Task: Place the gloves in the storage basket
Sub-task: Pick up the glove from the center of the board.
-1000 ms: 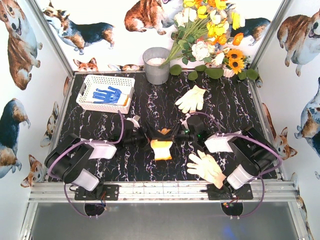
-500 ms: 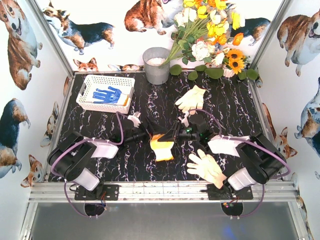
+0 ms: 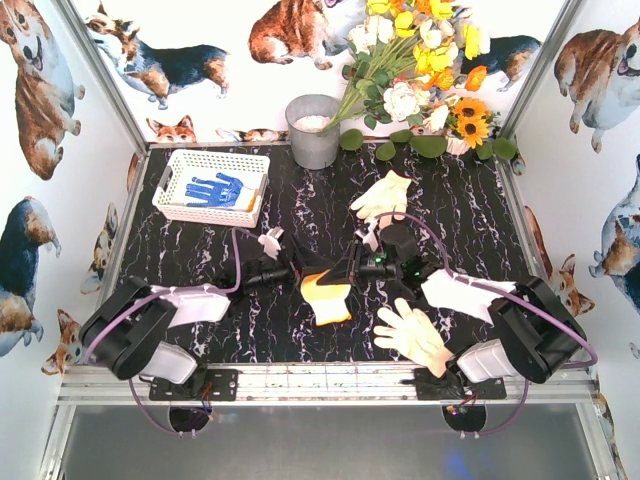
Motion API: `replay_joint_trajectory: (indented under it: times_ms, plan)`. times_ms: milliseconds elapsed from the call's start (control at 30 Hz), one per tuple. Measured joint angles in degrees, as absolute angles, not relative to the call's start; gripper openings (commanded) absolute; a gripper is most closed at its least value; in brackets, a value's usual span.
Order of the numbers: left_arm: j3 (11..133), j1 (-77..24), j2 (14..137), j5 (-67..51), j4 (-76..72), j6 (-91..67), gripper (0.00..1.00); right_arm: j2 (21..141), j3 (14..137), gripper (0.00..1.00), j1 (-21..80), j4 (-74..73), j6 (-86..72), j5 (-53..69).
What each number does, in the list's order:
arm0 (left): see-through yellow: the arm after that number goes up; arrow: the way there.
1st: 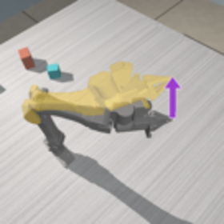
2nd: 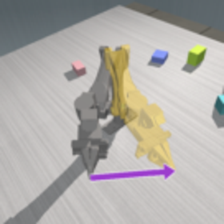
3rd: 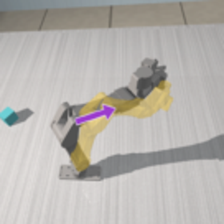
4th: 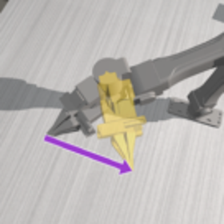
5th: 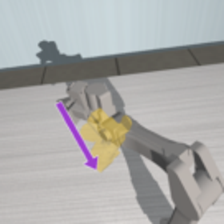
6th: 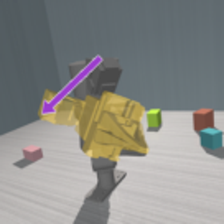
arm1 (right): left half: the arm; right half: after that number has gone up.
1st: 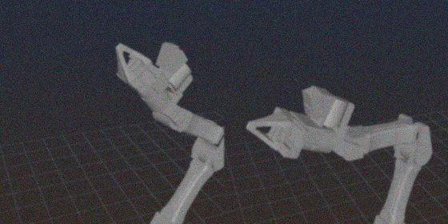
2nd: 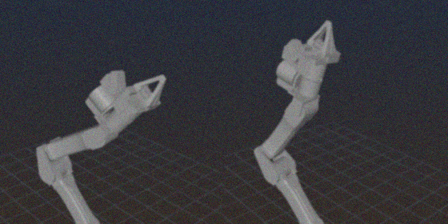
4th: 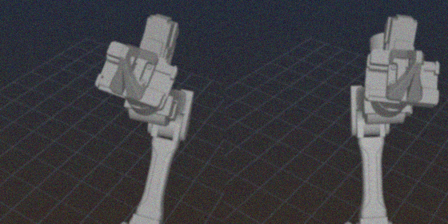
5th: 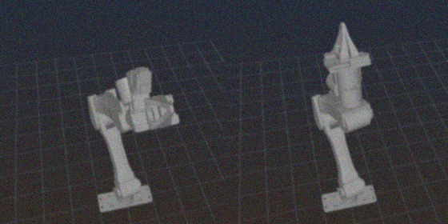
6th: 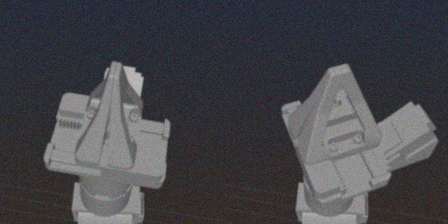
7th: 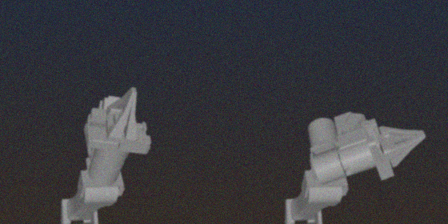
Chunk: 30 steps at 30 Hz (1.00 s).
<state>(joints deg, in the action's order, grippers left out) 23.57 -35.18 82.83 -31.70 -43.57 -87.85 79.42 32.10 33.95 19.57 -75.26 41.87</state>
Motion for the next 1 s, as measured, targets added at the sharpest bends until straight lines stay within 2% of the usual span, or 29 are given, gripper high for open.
replay_joint_trajectory:
  times_ms: [300,733,1000]
  plan:
    - [25.2,-35.5,80.8,-35.7,-36.7,-87.6,1.0,79.0,33.7,0.0,34.0,17.5,-73.5,42.3]
    - [27.9,-35.8,82.5,-32.5,-42.7,-90.6,1.0,76.3,34.5,0.0,33.6,17.3,-71.9,47.5]
    - [26.1,-35.7,78.8,-27.7,-46.1,-91.9,0.87,75.1,34.5,0.0,33.6,17.0,-71.4,48.7]
